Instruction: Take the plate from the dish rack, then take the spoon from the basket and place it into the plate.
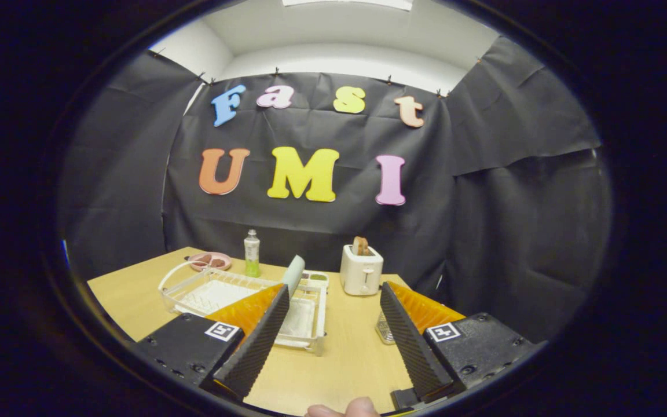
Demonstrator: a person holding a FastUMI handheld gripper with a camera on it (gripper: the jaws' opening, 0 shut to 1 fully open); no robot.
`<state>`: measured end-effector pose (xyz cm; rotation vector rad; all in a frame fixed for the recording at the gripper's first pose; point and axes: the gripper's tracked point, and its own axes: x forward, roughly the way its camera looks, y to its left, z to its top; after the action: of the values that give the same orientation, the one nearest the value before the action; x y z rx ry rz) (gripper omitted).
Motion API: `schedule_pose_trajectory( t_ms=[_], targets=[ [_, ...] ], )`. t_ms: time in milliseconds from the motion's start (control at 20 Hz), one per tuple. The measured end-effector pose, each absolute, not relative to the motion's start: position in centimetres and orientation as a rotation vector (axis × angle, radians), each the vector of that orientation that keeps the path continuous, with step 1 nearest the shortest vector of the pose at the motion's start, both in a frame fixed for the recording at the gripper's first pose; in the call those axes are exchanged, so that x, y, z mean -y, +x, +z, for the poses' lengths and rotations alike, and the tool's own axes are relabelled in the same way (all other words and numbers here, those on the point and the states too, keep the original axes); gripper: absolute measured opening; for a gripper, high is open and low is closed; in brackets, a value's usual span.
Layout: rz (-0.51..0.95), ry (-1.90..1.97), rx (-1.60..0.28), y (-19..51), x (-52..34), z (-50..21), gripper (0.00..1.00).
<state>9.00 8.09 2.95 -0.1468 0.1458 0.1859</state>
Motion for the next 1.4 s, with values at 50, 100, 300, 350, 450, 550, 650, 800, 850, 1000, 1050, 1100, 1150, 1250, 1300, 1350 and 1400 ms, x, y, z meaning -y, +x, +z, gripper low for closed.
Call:
schedule_pose_trajectory(
  t_ms=[50, 100, 300, 350, 450, 550, 650, 800, 850, 1000, 1050, 1100, 1150, 1250, 1300, 1350, 1400],
  targets=[
    [0.205, -0.153, -0.159, 10.1, -8.9, 3.2, 1.0],
    [0.22, -0.169, -0.169, 11.3, -9.7, 3.6, 1.0],
    [0.262, -0.173, -0.244, 16.4, -11.9, 4.6, 1.0],
    [0.272, -0.162, -0.267, 17.7, -12.6, 4.9, 1.0],
    [0.282, -0.161, -0.307, 20.2, -13.9, 5.1, 1.0],
    [0.299, -0.18, -0.362, 22.3, -15.5, 4.3, 1.0],
    [0.313, -0.171, -0.428, 24.2, -16.8, 3.0, 1.0],
    [0.291, -0.178, -0.535, 26.7, -18.0, 0.7, 1.0],
    [0.287, -0.193, -0.576, 27.7, -18.4, -0.2, 1.0],
    [0.276, -0.204, -0.675, 28.8, -19.1, -2.4, 1.0],
    [0.266, -0.196, -0.697, 29.1, -19.2, -3.0, 1.0],
    [0.255, -0.188, -0.712, 29.5, -19.3, -3.5, 1.0],
    [0.256, -0.186, -0.728, 29.6, -19.5, -4.0, 1.0],
    [0.256, -0.178, -0.762, 29.9, -19.9, -5.1, 1.0],
    [0.26, -0.168, -0.782, 29.9, -20.3, -5.6, 1.0],
    [0.263, -0.156, -0.801, 29.6, -20.5, -6.0, 1.0],
    [0.265, -0.138, -0.821, 29.4, -20.8, -6.4, 0.94]
  ],
)
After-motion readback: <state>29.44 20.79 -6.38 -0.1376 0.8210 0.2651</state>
